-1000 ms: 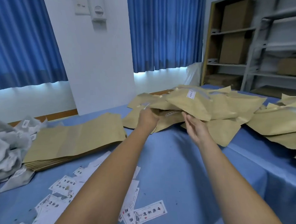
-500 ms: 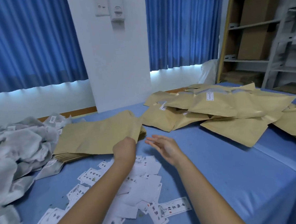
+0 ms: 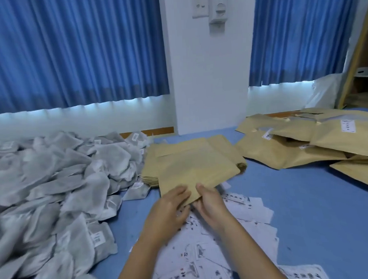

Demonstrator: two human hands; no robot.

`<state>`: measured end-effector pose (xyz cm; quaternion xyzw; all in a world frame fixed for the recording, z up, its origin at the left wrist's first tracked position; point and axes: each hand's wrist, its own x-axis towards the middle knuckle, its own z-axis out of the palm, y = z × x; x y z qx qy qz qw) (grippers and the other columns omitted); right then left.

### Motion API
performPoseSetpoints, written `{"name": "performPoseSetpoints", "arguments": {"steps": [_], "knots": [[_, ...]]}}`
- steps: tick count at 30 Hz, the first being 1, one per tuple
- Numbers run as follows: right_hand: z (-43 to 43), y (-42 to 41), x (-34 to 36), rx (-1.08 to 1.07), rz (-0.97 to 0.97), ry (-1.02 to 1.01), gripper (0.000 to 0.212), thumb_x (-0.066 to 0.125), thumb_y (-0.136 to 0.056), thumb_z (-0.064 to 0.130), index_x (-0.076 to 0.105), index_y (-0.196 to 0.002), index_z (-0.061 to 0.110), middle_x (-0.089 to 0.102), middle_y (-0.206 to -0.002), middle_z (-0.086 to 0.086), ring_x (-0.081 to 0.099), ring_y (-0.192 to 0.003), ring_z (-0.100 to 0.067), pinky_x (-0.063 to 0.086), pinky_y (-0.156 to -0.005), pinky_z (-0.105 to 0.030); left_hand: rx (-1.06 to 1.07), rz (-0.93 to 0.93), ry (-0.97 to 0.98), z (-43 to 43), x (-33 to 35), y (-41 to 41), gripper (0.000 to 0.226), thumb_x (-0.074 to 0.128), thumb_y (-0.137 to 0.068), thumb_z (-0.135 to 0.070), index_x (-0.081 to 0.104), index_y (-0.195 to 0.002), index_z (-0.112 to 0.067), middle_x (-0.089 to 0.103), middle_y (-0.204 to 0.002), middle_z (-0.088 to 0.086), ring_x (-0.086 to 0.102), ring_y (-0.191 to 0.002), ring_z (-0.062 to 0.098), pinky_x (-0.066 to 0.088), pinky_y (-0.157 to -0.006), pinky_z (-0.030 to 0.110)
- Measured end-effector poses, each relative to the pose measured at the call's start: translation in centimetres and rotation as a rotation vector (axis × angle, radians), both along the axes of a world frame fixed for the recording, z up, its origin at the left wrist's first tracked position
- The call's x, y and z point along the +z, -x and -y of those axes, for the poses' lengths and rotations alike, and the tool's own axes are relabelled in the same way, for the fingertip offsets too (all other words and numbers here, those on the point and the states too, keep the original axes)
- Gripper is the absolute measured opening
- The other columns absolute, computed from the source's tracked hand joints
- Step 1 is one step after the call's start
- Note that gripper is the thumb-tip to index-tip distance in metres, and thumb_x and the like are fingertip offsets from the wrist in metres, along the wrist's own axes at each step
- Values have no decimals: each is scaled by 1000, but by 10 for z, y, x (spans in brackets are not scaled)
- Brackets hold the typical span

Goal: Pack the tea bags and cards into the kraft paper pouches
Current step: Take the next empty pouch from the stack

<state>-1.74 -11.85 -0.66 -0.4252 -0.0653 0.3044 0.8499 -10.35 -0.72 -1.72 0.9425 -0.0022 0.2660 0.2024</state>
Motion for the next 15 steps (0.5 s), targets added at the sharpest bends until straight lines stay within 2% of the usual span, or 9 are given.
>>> {"name": "performPoseSetpoints", "arguments": {"steps": [2, 5, 7, 9, 13, 15], "knots": [[-2, 3, -4, 131, 15, 15, 26, 35, -100, -2, 56, -109, -14, 63, -96, -23, 64, -85, -28, 53, -70, -30, 1, 3, 47, -5, -4, -6, 41, 63, -90, -30, 59, -129, -19, 49, -140, -10, 47, -126, 6, 31, -98, 10], [5, 1, -3, 281, 36, -38, 22, 36, -91, -13, 53, -106, -13, 50, -93, -20, 53, -82, -28, 49, -75, -31, -49, -8, 112, -13, 2, -10, 39, 63, -91, -28, 60, -128, -18, 55, -134, -8, 52, -120, 4, 34, -98, 8], [9, -1, -4, 328, 91, 2, 23, 39, -90, -15, 55, -105, -12, 58, -92, -21, 61, -85, -26, 54, -80, -31, -88, -33, 170, -19, 3, -7, 35, 64, -90, -24, 64, -123, -16, 62, -126, -6, 56, -113, 2, 40, -98, 13], [11, 1, -5, 355, 139, 37, 23, 41, -90, -16, 59, -104, -12, 68, -91, -19, 68, -89, -25, 56, -81, -30, -105, -42, 252, -21, 5, -4, 28, 66, -88, -21, 69, -115, -16, 68, -115, -7, 59, -103, -5, 45, -91, 14], [10, 1, -4, 373, 118, 6, 24, 51, -92, -3, 59, -112, -14, 67, -111, -24, 66, -106, -28, 56, -86, -32, -53, -37, 483, -22, 8, -2, 23, 72, -82, -18, 74, -105, -19, 71, -104, -11, 61, -95, -10, 44, -84, 6], [9, -1, -4, 366, 91, -8, 36, 58, -89, 7, 56, -116, -17, 63, -118, -26, 63, -112, -30, 55, -89, -33, -52, -24, 554, -21, 11, -1, 19, 73, -81, -17, 76, -99, -21, 72, -99, -14, 63, -92, -8, 44, -81, 5]]}}
